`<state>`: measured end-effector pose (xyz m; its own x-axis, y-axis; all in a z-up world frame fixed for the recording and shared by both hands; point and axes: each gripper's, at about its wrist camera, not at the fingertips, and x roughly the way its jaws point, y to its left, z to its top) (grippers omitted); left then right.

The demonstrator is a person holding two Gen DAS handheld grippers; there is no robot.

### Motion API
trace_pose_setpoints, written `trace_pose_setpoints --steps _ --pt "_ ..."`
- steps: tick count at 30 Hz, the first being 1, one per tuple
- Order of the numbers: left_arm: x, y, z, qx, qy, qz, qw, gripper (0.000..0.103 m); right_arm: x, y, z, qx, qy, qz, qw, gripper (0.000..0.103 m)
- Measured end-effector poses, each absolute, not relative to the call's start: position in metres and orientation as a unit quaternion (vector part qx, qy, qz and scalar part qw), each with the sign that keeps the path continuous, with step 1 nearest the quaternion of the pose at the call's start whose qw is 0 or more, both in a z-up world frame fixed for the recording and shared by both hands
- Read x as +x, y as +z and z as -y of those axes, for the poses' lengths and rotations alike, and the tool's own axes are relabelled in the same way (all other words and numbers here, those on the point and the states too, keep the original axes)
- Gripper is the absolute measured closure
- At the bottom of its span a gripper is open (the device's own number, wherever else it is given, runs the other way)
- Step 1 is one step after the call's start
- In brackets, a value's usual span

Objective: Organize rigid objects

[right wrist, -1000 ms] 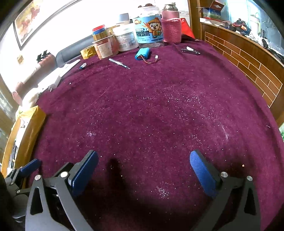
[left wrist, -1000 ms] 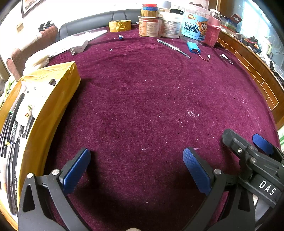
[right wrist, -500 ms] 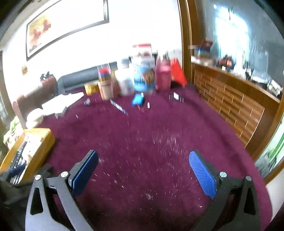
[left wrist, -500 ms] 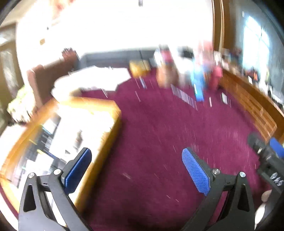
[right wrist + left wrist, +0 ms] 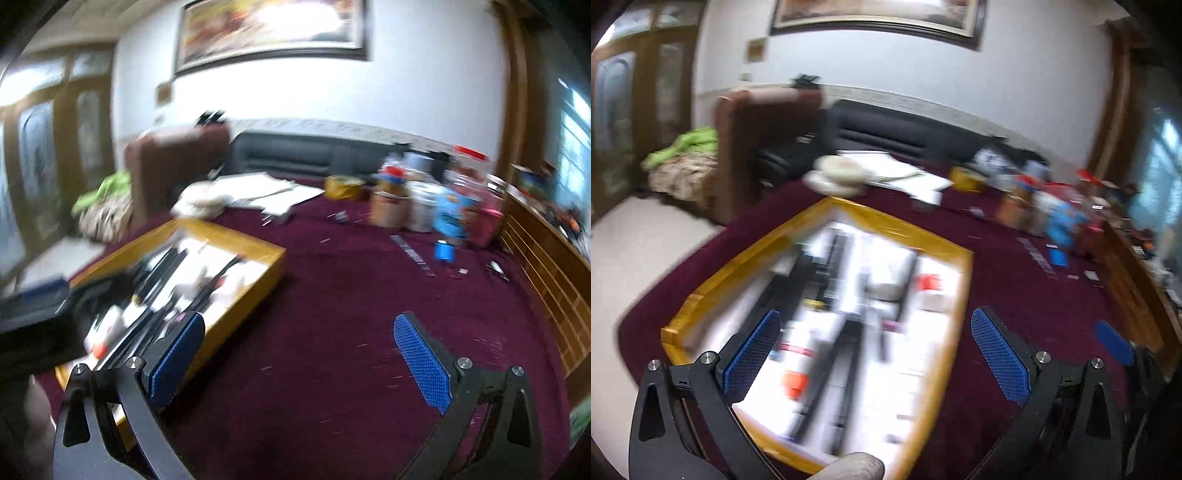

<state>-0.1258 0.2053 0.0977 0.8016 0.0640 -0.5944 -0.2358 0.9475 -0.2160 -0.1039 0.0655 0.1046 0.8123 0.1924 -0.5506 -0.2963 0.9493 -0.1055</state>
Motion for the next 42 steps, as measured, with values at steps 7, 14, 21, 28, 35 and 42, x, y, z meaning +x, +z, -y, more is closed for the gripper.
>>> trace_pose_setpoints --steps 7,14,21,28,35,42 --pt "-0.132 0.087 -0.247 -0.135 0.147 -0.301 0.933 0.0 -0.109 0.081 -0.118 -0.149 0.158 -0.304 0.928 0.002" --pt "-0.13 0.078 -0.264 -0.157 0.138 -0.319 0.925 0.0 -0.102 0.083 -0.145 -0.172 0.159 -0.314 0.92 0.002" --pt "-0.13 0.074 -0.273 -0.171 0.141 -0.328 0.918 0.0 -0.1 0.075 -0.161 -0.186 0.17 -0.333 0.908 0.002" --pt "-0.127 0.07 -0.275 -0.179 0.136 -0.341 0.913 0.0 -0.104 0.075 -0.162 -0.195 0.166 -0.331 0.908 0.002" --pt "-0.124 0.068 -0.271 -0.18 0.133 -0.352 0.909 0.0 -0.101 0.075 -0.157 -0.191 0.161 -0.339 0.907 0.002" --pt "-0.121 0.067 -0.271 -0.187 0.131 -0.36 0.905 0.0 -0.102 0.074 -0.157 -0.196 0.165 -0.342 0.904 0.002"
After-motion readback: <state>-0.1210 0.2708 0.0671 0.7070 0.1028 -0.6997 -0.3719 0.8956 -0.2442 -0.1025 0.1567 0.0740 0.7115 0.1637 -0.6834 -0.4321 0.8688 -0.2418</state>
